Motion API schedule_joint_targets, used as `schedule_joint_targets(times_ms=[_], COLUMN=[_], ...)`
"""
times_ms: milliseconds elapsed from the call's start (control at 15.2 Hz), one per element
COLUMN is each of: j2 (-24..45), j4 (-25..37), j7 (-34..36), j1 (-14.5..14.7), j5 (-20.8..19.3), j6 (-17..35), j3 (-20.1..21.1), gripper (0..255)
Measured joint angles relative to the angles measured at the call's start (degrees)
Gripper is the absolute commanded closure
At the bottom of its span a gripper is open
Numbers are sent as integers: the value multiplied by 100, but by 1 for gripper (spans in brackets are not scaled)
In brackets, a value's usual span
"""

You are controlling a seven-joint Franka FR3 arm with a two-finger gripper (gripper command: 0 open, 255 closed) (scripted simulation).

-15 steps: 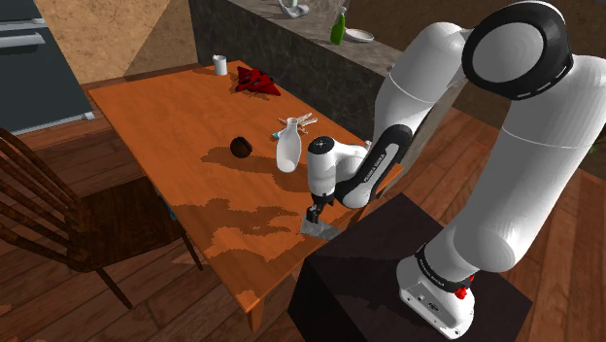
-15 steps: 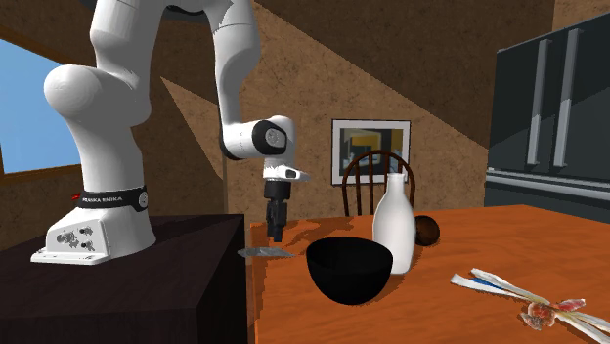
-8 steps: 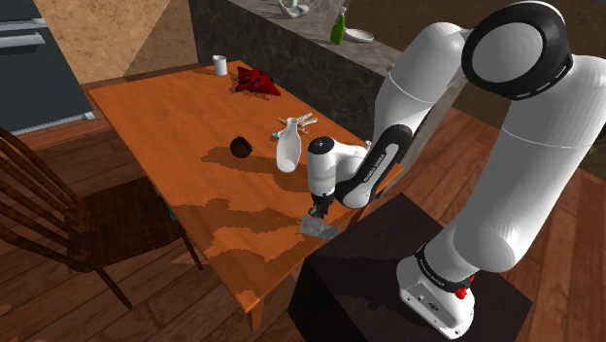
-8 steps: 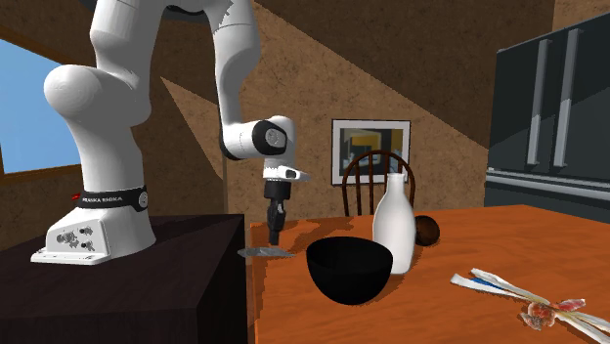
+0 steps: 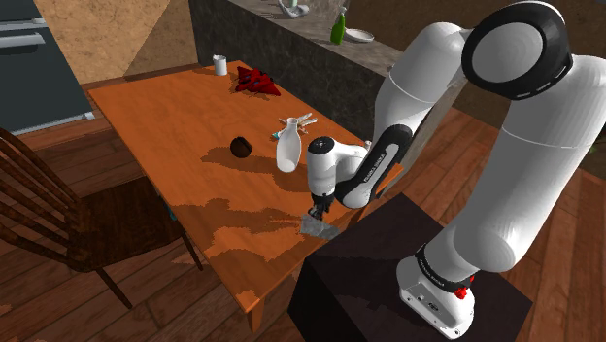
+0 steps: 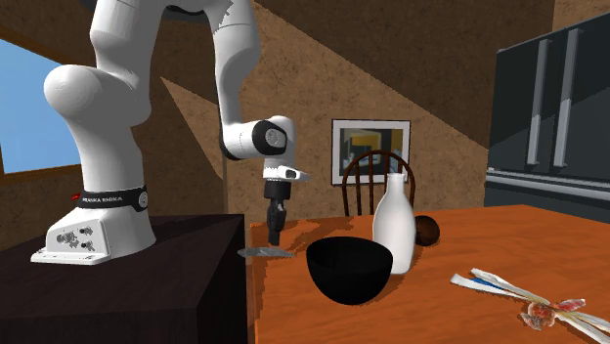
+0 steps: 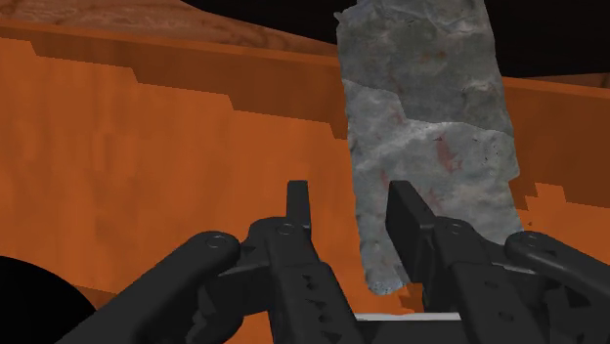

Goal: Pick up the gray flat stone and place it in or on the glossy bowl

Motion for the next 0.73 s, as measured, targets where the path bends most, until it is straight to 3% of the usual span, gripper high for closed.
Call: schedule_joint_targets(times_ms=[132, 264, 396, 528, 726], j2=[-74, -153, -99, 87, 447], j4=[-270, -677, -786, -790, -695], j7=[-621, -1759, -2257, -2207, -1951], j1=[-364, -1091, -1418, -1316, -944], j5=[377, 1067, 1291, 1106, 745], j6=[274, 634, 792, 985, 1276], j3=[304, 926, 1173, 986, 524], gripper=[0, 0, 0, 0, 0])
